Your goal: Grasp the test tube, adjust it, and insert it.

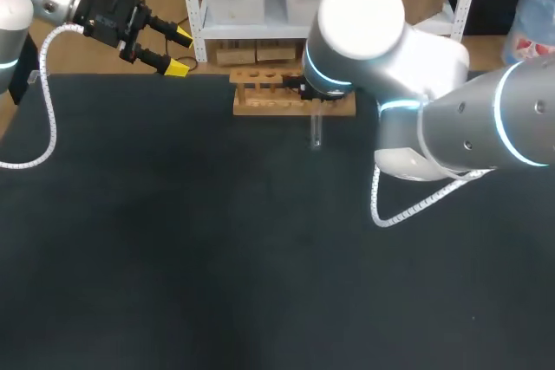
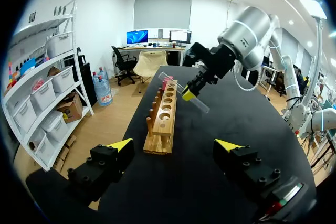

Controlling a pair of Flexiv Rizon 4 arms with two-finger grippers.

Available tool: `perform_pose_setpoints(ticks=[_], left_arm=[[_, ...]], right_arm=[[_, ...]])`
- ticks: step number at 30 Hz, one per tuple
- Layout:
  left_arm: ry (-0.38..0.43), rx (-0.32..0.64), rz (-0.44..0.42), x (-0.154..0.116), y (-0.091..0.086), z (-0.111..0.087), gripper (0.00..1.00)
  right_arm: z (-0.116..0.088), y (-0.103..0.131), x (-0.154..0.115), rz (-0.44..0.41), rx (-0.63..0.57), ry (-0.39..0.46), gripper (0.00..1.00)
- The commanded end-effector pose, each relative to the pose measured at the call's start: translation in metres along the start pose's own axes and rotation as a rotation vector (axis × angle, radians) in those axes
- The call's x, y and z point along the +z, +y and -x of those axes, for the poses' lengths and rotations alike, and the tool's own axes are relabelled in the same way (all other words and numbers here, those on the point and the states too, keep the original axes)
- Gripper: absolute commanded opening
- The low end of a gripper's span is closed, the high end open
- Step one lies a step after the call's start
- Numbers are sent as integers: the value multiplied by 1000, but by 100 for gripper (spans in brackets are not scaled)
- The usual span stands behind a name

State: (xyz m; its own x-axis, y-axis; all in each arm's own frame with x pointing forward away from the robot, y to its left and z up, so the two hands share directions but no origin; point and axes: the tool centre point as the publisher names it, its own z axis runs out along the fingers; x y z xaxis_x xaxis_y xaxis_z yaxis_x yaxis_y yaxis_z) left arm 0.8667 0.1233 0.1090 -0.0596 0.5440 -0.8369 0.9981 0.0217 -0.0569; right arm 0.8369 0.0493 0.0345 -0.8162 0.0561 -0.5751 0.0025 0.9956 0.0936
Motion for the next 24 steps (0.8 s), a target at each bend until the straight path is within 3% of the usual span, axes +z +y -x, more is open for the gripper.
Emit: perform_pose_setpoints(ticks=[1,17,24], left_arm=[[2,0,-122,0,9,0,100],[2,0,-122,0,9,0,100],[2,0,-122,0,9,0,100]], right_arm=[[0,-1,1,2,-1,19,0],[-6,-3,0,12,-3,49,0],[-6,-4,-19,27,6,8,0]])
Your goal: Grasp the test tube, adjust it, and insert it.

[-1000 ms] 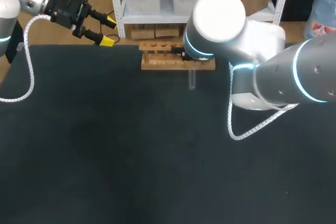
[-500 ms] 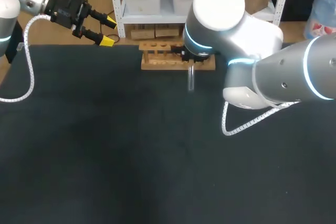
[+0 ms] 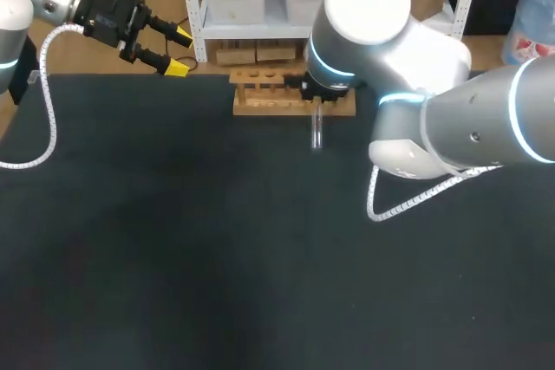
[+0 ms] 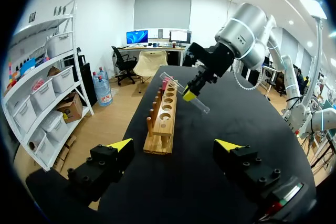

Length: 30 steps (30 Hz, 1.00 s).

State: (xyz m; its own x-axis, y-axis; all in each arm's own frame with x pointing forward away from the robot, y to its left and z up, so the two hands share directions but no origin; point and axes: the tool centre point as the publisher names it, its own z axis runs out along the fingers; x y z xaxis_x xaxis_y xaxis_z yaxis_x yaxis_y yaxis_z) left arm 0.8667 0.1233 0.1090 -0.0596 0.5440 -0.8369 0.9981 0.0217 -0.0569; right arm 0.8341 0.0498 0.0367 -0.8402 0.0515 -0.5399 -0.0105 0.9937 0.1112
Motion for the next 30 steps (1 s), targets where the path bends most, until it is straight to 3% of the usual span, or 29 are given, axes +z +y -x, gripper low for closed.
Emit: perform_pose_setpoints(ticks=[1,14,24,30], left_arm=[[2,0,-122,0,9,0,100],[2,0,-122,0,9,0,100],[2,0,-122,0,9,0,100],[2,0,-122,0,9,0,100]], right_arm=[[-6,-5,-20,10,10,-45,0],[1,-21,-84,56,30,-275,0],[8,-43,-113,57,24,-431,0],[7,-53,-120,19,-6,-467,0]])
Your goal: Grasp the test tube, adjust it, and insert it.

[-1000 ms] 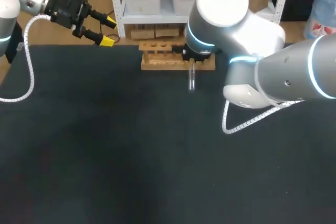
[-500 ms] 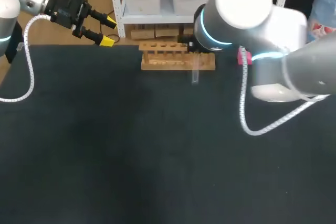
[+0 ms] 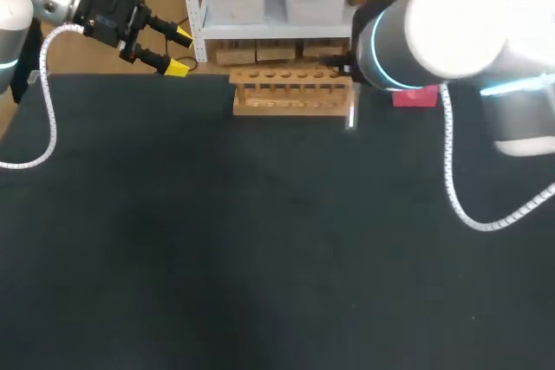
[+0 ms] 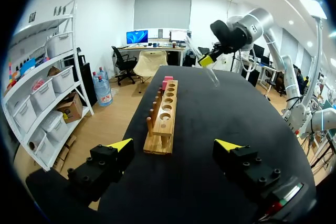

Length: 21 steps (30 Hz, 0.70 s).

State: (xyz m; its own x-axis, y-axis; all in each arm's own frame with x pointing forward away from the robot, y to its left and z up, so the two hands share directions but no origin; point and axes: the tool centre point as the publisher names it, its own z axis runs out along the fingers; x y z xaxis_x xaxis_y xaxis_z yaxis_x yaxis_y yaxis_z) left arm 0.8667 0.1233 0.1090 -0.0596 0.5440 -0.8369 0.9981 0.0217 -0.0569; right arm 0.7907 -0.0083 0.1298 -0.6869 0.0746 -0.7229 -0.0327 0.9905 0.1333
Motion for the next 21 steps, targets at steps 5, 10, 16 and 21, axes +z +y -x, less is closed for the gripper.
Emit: perform_pose_setpoints(ticks=[5,10,16,21], left_arm=[[2,0,-122,0,9,0,100],[2,0,-122,0,9,0,100],[2,0,-122,0,9,0,100],[2,0,-122,0,9,0,100]], right_arm=[[-6,-10,-16,-54,-30,-229,0],[-6,-10,-16,-54,-30,-229,0],[-6,-10,-16,-54,-30,-229,0],[-6,-10,-16,-54,-30,-229,0]])
